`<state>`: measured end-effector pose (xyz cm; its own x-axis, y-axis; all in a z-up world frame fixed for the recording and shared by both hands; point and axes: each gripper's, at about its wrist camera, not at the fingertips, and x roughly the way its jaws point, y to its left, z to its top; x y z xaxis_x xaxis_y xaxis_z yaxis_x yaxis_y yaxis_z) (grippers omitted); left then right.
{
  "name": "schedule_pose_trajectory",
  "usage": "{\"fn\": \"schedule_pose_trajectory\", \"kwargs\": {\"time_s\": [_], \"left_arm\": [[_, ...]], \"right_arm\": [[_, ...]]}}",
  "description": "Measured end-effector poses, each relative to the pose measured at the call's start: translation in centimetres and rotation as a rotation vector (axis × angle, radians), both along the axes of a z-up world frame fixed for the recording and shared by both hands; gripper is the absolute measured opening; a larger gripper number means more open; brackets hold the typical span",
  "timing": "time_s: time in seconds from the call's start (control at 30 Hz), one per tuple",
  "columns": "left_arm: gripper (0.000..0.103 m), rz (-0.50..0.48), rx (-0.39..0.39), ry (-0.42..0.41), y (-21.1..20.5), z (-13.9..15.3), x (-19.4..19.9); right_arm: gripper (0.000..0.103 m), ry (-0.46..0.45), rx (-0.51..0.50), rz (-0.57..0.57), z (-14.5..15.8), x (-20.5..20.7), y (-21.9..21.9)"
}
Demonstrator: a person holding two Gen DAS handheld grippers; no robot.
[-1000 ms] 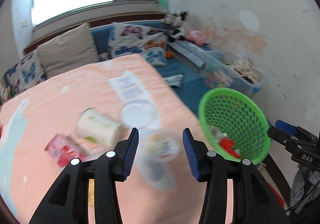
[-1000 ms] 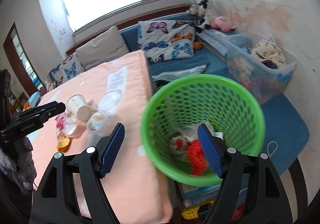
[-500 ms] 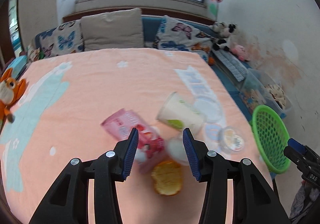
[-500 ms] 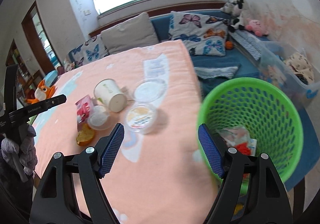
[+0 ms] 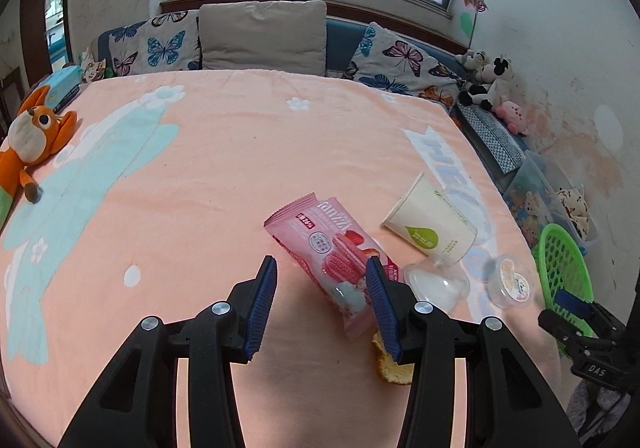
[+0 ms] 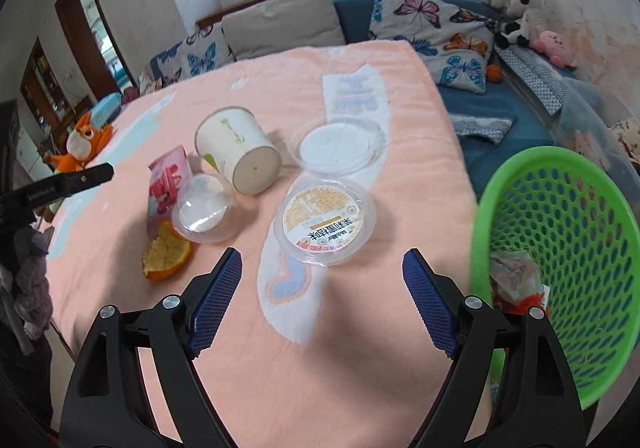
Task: Collect trash
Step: 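Grasp the pink snack wrapper with the left gripper while the right grasps the round plastic tub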
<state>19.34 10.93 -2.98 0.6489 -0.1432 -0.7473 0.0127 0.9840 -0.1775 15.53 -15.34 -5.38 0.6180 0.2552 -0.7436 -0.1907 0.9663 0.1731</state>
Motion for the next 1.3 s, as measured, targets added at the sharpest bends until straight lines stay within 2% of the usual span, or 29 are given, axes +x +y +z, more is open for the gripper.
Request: {"fn": "schedule_pose_trajectory", "kwargs": {"time_s": [0.13, 0.2, 0.67, 0.73, 0.8, 0.97, 1.1, 1.3], "left_arm": [[0.050, 0.020, -0.021, 0.018, 0.3, -0.6, 0.8], [0.055, 0.030, -0.036, 0.034, 0.4, -1.0, 1.3], [0.056, 0.114, -0.217, 0.177, 0.9, -4.8, 5.6], [0.060, 0.113, -0.216, 0.181, 0.5, -4.9, 5.9], [0.069, 0.108, -0.205, 0.185, 0.0, -4.8, 6.3], [0.075, 0.120, -0.166, 0.209, -0.6, -5.2, 7.2], [0.078, 0.132, -0.153, 0.235, -0.9, -5.6, 8.0], [0.078, 0.134, -0.128, 0.267, -1.8, -6.2, 8.6]], "right_arm": [[0.084, 0.010, -0.027, 0.012, -0.8, 1.2, 0.5], [0.085, 0.018, -0.044, 0.020, -1.2, 1.7, 0.8], [0.085, 0.043, -0.073, 0.057, -3.0, 4.5, 1.9], [0.085, 0.046, -0.072, 0.060, -3.1, 4.8, 1.9], [0.085, 0.047, -0.069, 0.060, -3.2, 5.1, 1.9], [0.085, 0.051, -0.068, 0.067, -3.5, 5.5, 2.1], [0.085, 0.047, -0.083, 0.072, -3.6, 5.7, 2.3], [0.072, 0.043, -0.083, 0.070, -3.7, 5.8, 2.4]]}}
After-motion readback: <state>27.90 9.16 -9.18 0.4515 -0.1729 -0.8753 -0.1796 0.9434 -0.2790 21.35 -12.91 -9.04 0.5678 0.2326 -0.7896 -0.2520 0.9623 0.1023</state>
